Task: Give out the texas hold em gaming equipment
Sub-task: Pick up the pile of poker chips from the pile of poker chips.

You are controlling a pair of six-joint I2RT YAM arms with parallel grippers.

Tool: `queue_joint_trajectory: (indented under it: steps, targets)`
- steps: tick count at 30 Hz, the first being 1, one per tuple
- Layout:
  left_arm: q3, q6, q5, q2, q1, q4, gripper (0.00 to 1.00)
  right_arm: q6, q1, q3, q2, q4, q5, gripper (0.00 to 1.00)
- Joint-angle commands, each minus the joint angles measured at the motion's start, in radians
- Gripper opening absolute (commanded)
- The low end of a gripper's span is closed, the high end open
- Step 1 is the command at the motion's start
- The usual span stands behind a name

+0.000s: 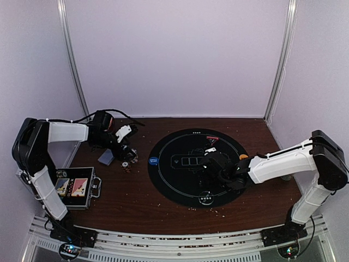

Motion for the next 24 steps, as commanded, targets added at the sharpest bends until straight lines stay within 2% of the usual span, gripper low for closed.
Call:
queue_joint_trajectory:
  steps: [1,18,24]
  targets:
    - [0.033,0.000,-0.018,0.028,0.002,0.019,0.83,0.006,0.009,-0.003,-0.008,0.002,0.034,1.00]
    - [0.057,-0.010,-0.017,0.086,0.002,0.050,0.67,0.011,0.008,-0.006,-0.010,0.005,0.032,1.00]
    - [0.061,-0.008,-0.024,0.094,0.003,0.044,0.66,0.013,0.009,-0.007,-0.011,0.007,0.032,1.00]
